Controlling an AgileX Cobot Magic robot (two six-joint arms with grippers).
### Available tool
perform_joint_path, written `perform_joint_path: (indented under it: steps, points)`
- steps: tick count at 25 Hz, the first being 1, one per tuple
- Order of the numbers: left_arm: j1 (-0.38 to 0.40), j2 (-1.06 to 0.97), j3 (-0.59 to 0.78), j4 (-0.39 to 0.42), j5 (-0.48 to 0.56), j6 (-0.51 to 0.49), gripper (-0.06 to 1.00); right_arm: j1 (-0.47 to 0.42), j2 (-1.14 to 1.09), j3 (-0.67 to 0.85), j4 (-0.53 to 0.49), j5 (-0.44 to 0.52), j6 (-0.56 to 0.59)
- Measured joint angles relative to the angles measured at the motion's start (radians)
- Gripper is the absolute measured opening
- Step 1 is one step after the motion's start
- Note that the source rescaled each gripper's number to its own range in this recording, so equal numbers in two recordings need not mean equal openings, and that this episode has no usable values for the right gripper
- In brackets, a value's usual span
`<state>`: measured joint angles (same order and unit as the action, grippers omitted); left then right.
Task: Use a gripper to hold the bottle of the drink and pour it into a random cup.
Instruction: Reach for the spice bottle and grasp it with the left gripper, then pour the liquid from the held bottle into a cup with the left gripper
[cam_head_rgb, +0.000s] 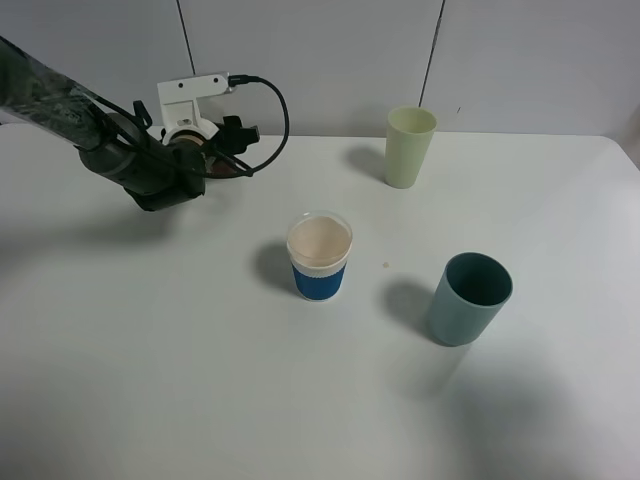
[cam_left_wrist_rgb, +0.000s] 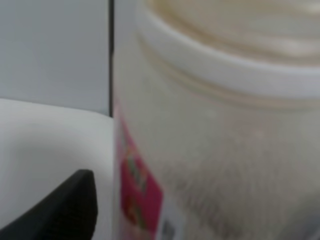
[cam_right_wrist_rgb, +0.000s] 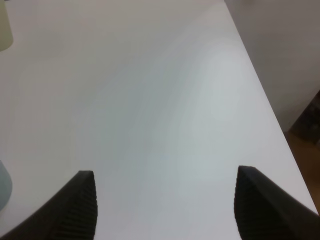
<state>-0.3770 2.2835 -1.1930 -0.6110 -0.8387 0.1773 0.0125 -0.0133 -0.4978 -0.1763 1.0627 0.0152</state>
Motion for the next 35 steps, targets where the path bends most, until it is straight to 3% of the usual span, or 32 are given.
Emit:
perform_joint_path:
  steps: [6, 8, 12, 23, 31, 35]
  points:
    - [0.006, 0.031, -0.025, 0.034, 0.009, 0.0, 0.49, 0.0, 0.0, 0.0, 0.0, 0.0, 0.0]
    - [0.006, 0.034, -0.025, 0.036, 0.011, 0.0, 0.39, 0.0, 0.0, 0.0, 0.0, 0.0, 0.0]
    - [0.006, 0.034, -0.025, 0.046, 0.02, 0.0, 0.01, 0.0, 0.0, 0.0, 0.0, 0.0, 0.0]
    - [0.007, 0.027, -0.033, 0.106, 0.067, 0.019, 0.0, 0.0, 0.0, 0.0, 0.0, 0.0, 0.0]
    - [-0.005, -0.049, -0.019, 0.14, 0.232, 0.107, 0.0, 0.0, 0.0, 0.0, 0.0, 0.0, 0.0]
    - [-0.02, -0.13, 0.03, 0.197, 0.256, 0.136, 0.0, 0.0, 0.0, 0.0, 0.0, 0.0, 0.0]
